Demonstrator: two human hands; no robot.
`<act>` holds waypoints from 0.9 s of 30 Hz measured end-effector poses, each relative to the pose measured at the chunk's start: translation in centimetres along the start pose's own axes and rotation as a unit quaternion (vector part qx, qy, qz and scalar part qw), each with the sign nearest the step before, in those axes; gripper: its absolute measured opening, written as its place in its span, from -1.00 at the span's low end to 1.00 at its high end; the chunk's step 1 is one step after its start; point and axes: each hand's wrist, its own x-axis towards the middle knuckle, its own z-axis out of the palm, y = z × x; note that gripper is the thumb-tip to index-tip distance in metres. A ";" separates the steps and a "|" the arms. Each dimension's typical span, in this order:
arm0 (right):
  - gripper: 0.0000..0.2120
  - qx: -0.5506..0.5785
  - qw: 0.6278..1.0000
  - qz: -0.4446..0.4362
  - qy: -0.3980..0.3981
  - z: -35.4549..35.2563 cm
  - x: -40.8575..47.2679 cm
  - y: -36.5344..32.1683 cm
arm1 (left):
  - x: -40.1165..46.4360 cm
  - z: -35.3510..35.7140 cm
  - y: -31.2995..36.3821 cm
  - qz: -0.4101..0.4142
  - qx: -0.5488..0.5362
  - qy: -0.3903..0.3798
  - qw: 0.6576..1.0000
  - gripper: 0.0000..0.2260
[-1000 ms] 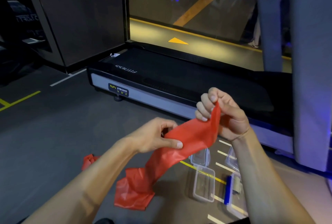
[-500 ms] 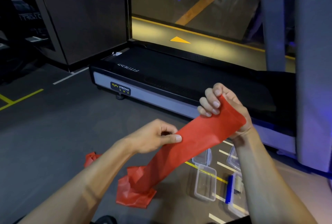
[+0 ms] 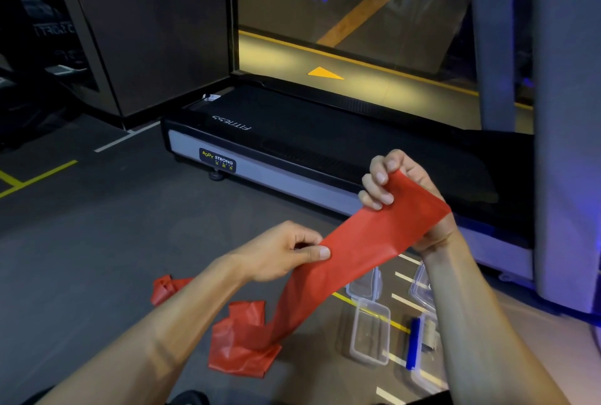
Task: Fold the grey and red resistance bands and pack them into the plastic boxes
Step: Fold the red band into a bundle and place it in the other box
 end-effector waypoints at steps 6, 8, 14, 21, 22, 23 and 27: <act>-0.87 -0.013 1.000 -0.004 0.014 -0.7 -0.5 -0.4 | -0.1 -0.5 -0.1 0.002 -0.017 0.015 1.000 -0.68; -0.95 -0.005 0.999 -0.012 0.040 -1.0 -1.0 -0.5 | -0.1 -0.5 -0.1 0.003 -0.030 0.025 0.999 -0.67; -0.94 -0.017 0.993 0.002 0.117 -1.6 -1.3 -0.6 | 0.0 -0.8 -0.1 -0.019 -0.067 0.050 0.996 -0.76; -0.91 0.019 0.996 -0.019 0.081 -0.8 -1.2 -1.1 | -0.1 -2.1 -0.2 -0.032 -0.077 0.031 0.996 -0.75; -0.84 0.020 0.996 -0.017 0.084 -0.7 -1.3 -1.2 | -0.1 -2.2 -0.2 -0.031 -0.078 0.029 0.996 -0.74; -0.81 0.019 0.996 -0.019 0.084 -0.6 -1.4 -1.3 | -0.1 -2.2 -0.2 -0.030 -0.079 0.028 0.996 -0.76; -0.94 -0.040 0.998 -0.010 0.053 -0.2 -1.4 -1.6 | -0.1 -2.3 -0.2 -0.033 -0.008 0.047 0.998 -0.77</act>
